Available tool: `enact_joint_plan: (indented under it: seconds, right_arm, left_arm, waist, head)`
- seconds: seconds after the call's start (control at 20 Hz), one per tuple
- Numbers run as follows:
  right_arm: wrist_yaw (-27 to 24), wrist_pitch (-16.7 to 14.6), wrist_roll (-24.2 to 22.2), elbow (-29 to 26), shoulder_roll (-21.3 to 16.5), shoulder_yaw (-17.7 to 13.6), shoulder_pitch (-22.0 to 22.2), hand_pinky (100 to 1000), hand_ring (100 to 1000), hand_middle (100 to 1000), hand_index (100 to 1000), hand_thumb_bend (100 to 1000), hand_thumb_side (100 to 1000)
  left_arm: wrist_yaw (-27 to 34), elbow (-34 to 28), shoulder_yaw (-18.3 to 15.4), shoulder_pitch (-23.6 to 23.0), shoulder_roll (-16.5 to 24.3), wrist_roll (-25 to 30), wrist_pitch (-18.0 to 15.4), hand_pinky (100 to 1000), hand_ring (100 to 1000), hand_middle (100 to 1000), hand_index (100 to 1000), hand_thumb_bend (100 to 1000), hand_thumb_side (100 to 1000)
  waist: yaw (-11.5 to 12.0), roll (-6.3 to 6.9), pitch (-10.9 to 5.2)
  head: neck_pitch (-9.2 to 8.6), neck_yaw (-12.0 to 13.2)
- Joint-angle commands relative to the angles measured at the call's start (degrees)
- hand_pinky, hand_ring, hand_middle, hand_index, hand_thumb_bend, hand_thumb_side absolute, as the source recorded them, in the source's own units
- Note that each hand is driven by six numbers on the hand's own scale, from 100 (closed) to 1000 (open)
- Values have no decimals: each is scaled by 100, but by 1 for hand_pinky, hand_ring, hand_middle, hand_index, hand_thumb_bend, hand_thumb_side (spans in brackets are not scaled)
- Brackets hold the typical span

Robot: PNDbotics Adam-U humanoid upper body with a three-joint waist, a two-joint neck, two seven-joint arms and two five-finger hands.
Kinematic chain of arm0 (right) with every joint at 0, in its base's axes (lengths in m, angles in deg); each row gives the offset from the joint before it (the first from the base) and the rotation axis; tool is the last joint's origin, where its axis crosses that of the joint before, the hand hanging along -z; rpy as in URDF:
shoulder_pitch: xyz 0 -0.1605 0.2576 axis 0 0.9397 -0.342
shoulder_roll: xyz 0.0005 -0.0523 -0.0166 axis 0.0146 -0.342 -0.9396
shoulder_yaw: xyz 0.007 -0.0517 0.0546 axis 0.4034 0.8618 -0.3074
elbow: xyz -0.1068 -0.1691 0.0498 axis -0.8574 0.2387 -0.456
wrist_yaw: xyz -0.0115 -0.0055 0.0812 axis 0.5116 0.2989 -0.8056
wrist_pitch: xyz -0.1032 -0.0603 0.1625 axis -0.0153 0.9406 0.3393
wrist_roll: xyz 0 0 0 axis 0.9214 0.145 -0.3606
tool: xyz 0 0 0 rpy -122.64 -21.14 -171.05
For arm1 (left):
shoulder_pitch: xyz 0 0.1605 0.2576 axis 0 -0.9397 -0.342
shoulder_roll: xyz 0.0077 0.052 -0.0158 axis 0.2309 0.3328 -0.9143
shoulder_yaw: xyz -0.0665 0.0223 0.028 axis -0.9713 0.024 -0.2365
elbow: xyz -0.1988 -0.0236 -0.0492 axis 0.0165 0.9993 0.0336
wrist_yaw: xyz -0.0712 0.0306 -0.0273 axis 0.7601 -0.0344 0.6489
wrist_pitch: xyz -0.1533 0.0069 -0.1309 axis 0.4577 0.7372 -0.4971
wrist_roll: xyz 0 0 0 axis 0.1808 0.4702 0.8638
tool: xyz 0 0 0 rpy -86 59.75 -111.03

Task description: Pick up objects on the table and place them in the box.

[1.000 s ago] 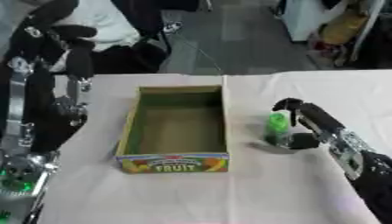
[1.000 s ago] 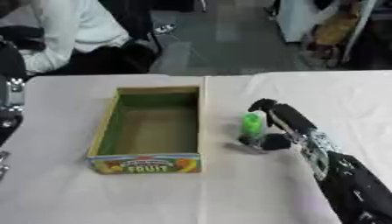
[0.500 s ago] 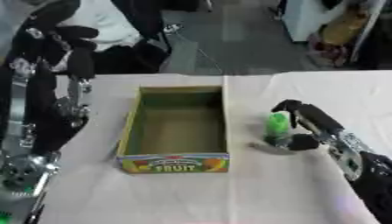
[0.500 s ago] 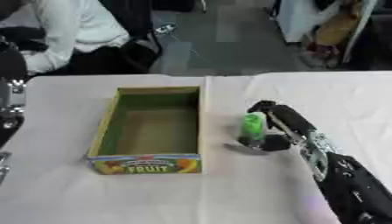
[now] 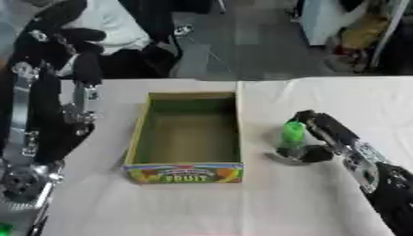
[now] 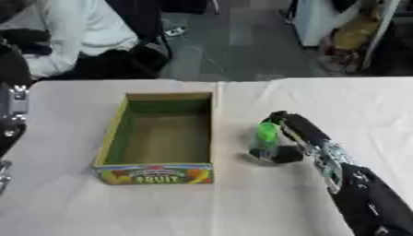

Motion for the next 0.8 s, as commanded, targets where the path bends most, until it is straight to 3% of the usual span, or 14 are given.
enact_joint_plan:
  seconds: [0.05, 0.2, 0.25, 0.3, 0.35, 0.4, 0.5, 0.55, 0.6, 0.8]
  right_arm:
    - [-109, 35, 158, -33, -35, -31, -79, 100, 100, 467, 532, 586, 531]
    - [-175, 45, 256, -29, -27, -27, -75, 100, 100, 275, 364, 540, 493]
    - [-200, 38, 303, -27, -22, -29, -65, 100, 100, 285, 371, 546, 493]
    - [-224, 24, 359, -25, -17, -30, -56, 100, 100, 181, 299, 512, 498]
    - [-249, -2, 418, -18, -12, -28, -43, 100, 100, 173, 294, 510, 500]
    - [-270, -28, 472, -9, -8, -27, -35, 100, 100, 100, 256, 447, 560]
    - [-319, -81, 594, -5, -2, -25, -22, 100, 100, 100, 215, 332, 623]
    - [-316, -107, 674, -34, -9, -16, -22, 982, 100, 100, 175, 158, 661]
    - [-278, -121, 753, -70, -20, -2, -20, 971, 100, 100, 155, 100, 698]
    - [-23, -99, 1075, -327, -89, 37, -32, 968, 100, 100, 132, 100, 721]
  left_arm:
    - [33, -85, 2, 98, 44, 26, -15, 651, 674, 859, 888, 298, 592]
    - [35, -85, 4, 101, 44, 30, -17, 652, 674, 860, 888, 298, 591]
    - [35, -85, 4, 103, 43, 30, -17, 651, 674, 860, 888, 298, 592]
    - [35, -85, 3, 104, 43, 30, -18, 652, 674, 860, 888, 298, 591]
    - [35, -85, 2, 104, 44, 30, -18, 652, 674, 860, 888, 298, 591]
    - [35, -85, 2, 103, 44, 30, -17, 651, 674, 859, 888, 297, 592]
    - [35, -85, 4, 101, 46, 32, -16, 651, 672, 858, 888, 297, 592]
    - [35, -85, 3, 100, 46, 32, -15, 651, 672, 858, 888, 297, 592]
    - [34, -85, 3, 98, 47, 31, -15, 651, 672, 858, 888, 297, 592]
    - [29, -85, 0, 78, 57, 29, -9, 651, 672, 859, 888, 295, 593]
  waist:
    - [18, -7, -60]
    - [18, -6, -60]
    - [18, -6, -60]
    - [18, -6, -60]
    - [18, -7, -61]
    - [17, -8, -61]
    - [15, -9, -61]
    - [13, -9, -62]
    - [12, -9, -62]
    - [-5, -10, -72]
  head:
    - [-58, 19]
    - [-70, 18]
    - [-75, 18]
    - [-78, 17]
    - [-80, 18]
    - [-81, 19]
    - [-84, 21]
    - [-85, 20]
    - [-85, 20]
    - [-80, 19]
